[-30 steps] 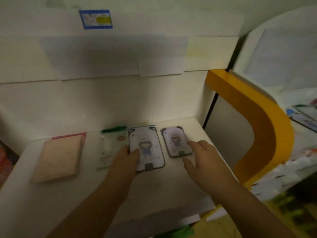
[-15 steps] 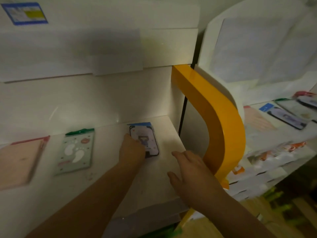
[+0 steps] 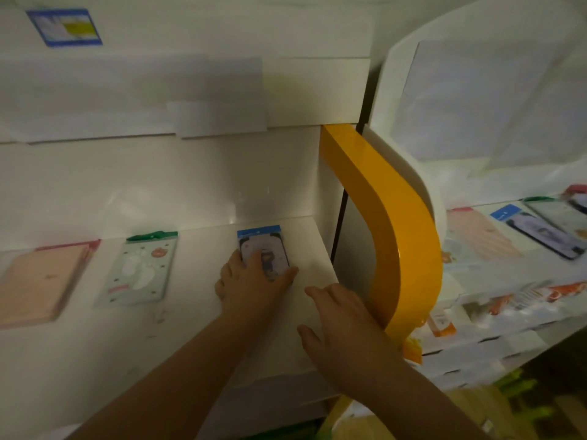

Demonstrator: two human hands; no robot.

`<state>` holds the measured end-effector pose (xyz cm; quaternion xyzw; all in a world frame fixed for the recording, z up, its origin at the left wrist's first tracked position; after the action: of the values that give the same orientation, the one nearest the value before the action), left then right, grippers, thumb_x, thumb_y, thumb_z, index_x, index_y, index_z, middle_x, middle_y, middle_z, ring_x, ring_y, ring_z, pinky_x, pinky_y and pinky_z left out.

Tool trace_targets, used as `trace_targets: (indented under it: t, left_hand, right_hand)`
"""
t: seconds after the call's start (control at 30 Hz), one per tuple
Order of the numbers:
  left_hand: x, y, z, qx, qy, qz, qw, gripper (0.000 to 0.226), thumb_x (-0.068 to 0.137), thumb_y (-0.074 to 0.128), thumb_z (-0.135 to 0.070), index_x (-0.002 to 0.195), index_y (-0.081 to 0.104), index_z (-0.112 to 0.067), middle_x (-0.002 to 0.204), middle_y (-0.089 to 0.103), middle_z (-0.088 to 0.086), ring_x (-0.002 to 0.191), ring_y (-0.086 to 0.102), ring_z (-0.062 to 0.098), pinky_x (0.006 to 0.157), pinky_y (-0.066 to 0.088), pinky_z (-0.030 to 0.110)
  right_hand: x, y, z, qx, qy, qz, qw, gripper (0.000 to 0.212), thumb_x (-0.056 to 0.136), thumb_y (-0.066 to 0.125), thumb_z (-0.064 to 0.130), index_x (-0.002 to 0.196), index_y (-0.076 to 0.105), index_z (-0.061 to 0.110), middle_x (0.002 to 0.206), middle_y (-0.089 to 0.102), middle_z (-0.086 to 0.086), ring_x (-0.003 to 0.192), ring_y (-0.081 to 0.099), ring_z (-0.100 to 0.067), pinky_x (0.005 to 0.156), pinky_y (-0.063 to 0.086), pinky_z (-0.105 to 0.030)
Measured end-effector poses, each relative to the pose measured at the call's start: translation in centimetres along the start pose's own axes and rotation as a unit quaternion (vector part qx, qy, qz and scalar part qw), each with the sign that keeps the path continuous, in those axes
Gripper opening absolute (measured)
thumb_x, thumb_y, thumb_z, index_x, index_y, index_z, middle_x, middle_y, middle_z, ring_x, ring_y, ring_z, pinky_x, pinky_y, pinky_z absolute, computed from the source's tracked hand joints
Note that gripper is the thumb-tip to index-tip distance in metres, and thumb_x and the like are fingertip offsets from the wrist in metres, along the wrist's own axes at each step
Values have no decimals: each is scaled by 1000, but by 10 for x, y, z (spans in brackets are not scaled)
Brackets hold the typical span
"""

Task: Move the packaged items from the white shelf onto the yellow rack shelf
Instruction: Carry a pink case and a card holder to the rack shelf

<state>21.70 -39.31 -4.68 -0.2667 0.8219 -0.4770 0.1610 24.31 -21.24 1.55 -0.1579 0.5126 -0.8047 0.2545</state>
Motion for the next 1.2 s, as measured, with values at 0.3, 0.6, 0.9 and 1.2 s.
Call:
trace_targets:
  t: [0.3, 0.6, 0.9, 1.2]
  left_hand:
    - [-1, 0, 4, 61, 30, 5, 998, 102, 70, 46, -82, 151, 17, -28, 159, 14, 11, 141, 20, 35, 112, 19, 51]
    - [-5, -6, 16, -1, 62, 39, 997, 89, 83, 34, -78, 154, 9, -32, 163, 2, 11, 147, 11, 35, 116, 13, 52]
    - [-35, -45, 30, -119, 198, 33, 972, 64, 90, 36, -61, 145, 40, -28, 151, 39, 2, 136, 37, 22, 112, 34, 44]
    - [-103, -99, -11, -233, 366, 56, 899, 44, 96, 47, -44, 139, 44, -35, 143, 41, -18, 132, 36, 2, 108, 38, 32]
  right_hand:
    - [-4, 7, 0, -4, 12, 6, 1000, 58, 96, 46, 50, 148, 24, 35, 143, 36, 11, 133, 33, -11, 108, 34, -27]
    - [-16, 7, 10, -9, 25, -22, 999, 58, 96, 47, 49, 148, 27, 33, 144, 38, 11, 132, 34, -12, 111, 33, -28]
    - [-42, -4, 34, 64, 39, -154, 985, 41, 95, 53, 39, 135, 49, 34, 127, 54, 17, 114, 48, -1, 97, 45, -20]
    - [-92, -22, 28, 16, 89, -311, 946, 27, 95, 52, 35, 121, 57, 28, 103, 57, 13, 92, 53, -2, 73, 51, -27]
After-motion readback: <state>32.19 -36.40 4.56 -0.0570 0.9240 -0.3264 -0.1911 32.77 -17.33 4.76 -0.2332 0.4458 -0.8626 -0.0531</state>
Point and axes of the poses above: each hand's wrist, its own x-axis towards the middle knuckle, its own y-axis out of the palm, z = x × y, the point moved 1 cm from there along x, towards the middle knuckle
